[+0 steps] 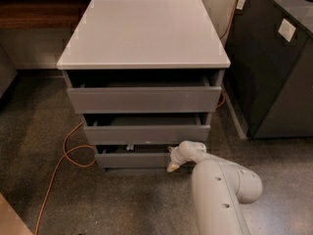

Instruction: Pick rxbar blueberry from bottom drawer and place on counter

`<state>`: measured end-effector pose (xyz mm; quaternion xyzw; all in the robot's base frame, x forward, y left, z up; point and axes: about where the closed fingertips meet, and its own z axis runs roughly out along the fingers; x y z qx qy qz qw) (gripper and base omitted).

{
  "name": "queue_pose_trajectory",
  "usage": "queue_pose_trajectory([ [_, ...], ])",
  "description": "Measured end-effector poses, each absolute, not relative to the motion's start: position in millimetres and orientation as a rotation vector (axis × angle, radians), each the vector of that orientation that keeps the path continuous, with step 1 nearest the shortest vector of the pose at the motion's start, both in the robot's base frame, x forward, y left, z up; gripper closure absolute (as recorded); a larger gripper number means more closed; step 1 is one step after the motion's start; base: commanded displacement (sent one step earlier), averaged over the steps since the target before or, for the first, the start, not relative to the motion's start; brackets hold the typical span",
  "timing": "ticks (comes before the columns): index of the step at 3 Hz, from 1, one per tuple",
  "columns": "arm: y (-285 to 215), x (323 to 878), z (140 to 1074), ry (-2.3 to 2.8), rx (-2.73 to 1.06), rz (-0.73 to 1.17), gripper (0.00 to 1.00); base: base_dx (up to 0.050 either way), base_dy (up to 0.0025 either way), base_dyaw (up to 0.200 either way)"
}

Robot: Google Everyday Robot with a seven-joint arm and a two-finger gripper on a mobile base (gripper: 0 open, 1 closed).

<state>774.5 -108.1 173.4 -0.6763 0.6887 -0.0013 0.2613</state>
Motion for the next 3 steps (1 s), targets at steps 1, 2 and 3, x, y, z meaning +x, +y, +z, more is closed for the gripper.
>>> queue_pose_trajectory([
  [1,-109.4,774.5,173.1,1.890,-1.826,0.011,0.45,0.000,0.00000,0.000],
  [2,-112.9,768.7,172.4,1.925,-1.817,0.018,0.77,0.000,0.00000,0.000],
  [3,-112.8,768.3,173.6,1.925,-1.818,0.018,1.00,0.000,0.00000,0.000],
])
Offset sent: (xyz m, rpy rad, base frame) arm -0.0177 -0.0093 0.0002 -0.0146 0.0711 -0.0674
